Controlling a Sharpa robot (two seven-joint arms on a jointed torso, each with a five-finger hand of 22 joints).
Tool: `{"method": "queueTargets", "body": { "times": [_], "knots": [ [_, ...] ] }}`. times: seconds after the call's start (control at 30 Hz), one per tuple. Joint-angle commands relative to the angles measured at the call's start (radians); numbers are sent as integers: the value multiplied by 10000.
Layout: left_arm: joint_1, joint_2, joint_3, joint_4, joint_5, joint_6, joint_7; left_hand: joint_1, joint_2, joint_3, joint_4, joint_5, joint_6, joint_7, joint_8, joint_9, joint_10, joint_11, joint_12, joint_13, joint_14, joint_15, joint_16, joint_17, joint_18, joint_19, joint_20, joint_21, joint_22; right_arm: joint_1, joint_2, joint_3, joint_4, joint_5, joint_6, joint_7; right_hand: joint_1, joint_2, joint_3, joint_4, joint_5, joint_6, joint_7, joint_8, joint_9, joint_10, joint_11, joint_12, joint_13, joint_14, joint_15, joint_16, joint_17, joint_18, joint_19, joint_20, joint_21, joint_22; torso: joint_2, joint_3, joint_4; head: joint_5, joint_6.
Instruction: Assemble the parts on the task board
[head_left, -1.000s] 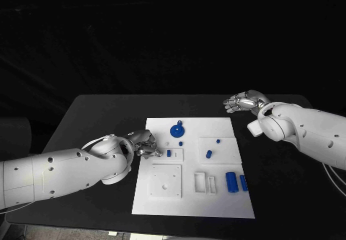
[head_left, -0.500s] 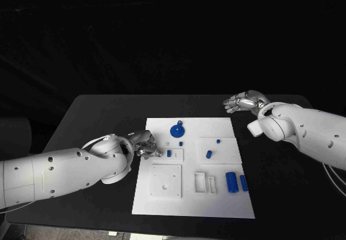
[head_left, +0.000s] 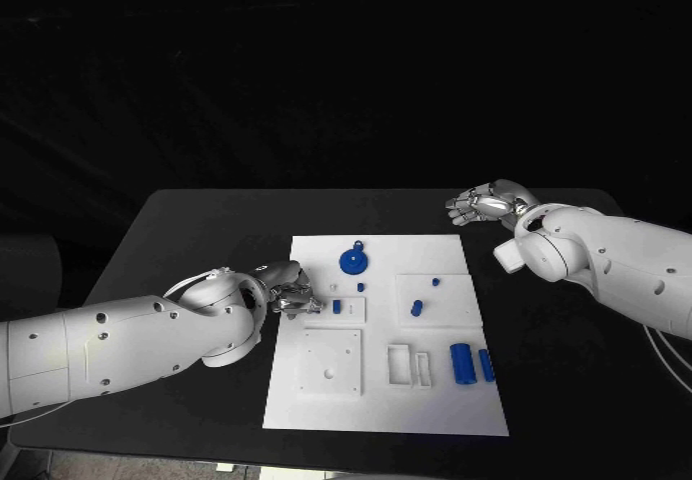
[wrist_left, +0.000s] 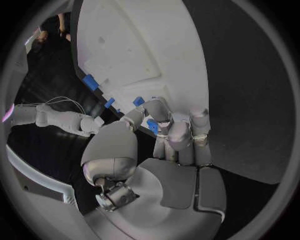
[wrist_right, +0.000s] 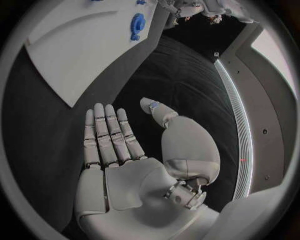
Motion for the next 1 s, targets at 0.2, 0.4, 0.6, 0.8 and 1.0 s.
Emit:
{"method": "queueTargets", "body": {
  "times": [0.2,0.4,0.6,0.8,1.0],
  "knots": [
    [-78,93,-72,-53,110,607,-189,-61,-285,8,98,-231,395,-176,-74,-17,-104,6,27,2,-22,-54,28,-7,122,-43,-1034,61,146,-3,21,5,-1,0,142,71,-79,11,-22,45,44,-81,214,55,-18,31,61,-62,-8,-51,12,63,-14,140,-16,64,-49,13,-1,4,1,-25,5],
    [-77,125,-71,-84,110,614,-198,-25,-440,30,88,-247,379,-171,-80,-19,-109,11,17,-7,-27,-51,13,-20,133,-44,-1037,65,143,-3,30,5,-5,0,153,73,-83,11,-21,49,46,-81,214,57,-20,32,61,-62,-8,-52,12,63,-16,141,-18,64,-51,14,-4,5,3,-20,18],
    [-76,161,-70,-96,109,678,-210,213,-378,125,-88,0,370,-167,-70,-13,-101,18,11,-18,-19,-44,3,-35,147,-37,-1035,82,141,-3,43,5,-10,0,164,73,-87,14,-20,53,48,-80,213,59,-21,34,60,-62,-8,-53,12,65,-18,142,-18,65,-52,15,-1,6,-3,-16,20],
    [-70,225,-69,-96,109,760,-200,411,-256,179,-396,1035,367,-155,-48,0,-90,30,13,-28,-10,-31,11,-43,136,-36,-1015,108,139,-3,41,5,2,2,183,78,-91,14,-21,57,50,-80,213,61,-22,36,59,-62,-7,-55,12,66,-20,143,-19,65,-54,17,-1,10,-1,-31,8],
    [-65,256,-69,-98,84,855,-232,505,-23,200,-750,2013,369,-154,-36,1,-84,34,17,-34,-2,-24,19,-52,119,-29,-1002,131,131,-3,35,5,4,3,184,74,-96,14,-21,61,51,-79,213,63,-23,38,59,-62,-7,-56,13,66,-22,143,-20,66,-56,19,-4,10,-6,-39,5]
  ]
}}
